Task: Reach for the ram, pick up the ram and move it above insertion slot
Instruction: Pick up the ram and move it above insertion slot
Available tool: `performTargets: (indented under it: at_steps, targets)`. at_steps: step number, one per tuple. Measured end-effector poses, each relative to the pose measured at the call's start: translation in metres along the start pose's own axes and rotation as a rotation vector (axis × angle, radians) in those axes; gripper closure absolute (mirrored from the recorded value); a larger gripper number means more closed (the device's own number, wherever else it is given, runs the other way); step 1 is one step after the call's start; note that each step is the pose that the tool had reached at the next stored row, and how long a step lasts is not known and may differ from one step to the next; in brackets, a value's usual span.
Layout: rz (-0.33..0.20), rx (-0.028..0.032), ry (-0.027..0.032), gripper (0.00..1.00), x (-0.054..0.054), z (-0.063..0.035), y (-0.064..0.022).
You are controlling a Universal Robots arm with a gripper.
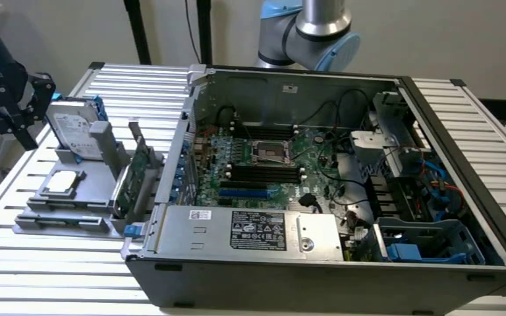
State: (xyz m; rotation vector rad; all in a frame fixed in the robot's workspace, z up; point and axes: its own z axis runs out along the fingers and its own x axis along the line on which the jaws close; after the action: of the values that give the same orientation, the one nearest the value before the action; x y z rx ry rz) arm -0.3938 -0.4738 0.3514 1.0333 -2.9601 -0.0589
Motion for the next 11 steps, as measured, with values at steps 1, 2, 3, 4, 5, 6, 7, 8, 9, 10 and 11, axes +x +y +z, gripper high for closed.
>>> performTargets:
  at_steps: [1,2,3,4,5,6,7,8,9,10,11]
  targets:
    - [-0.018,-0.0001,0.0006,0.89,0.0,0.0,0.0]
    - [-0.038,-0.0003,0.0014,0.89,0.0,0.0,0.0]
    - [-0.056,-0.0004,0.0021,0.89,0.0,0.0,0.0]
    - [-0.074,-0.0005,0.0027,0.89,0.0,0.0,0.0]
    - [-0.092,-0.0007,0.0034,0.89,0.0,0.0,0.0]
    - [-0.11,-0.0008,0.0041,0.89,0.0,0.0,0.0]
    - [-0.128,-0.0009,0.0047,0.89,0.0,0.0,0.0]
    - [-0.146,-0.001,0.0054,0.89,0.0,0.0,0.0]
    - [-0.163,-0.0011,0.006,0.89,0.0,0.0,0.0]
    - [-0.182,-0.0013,0.0067,0.89,0.0,0.0,0.0]
    - [-0.201,-0.0013,0.0073,0.89,0.0,0.0,0.0]
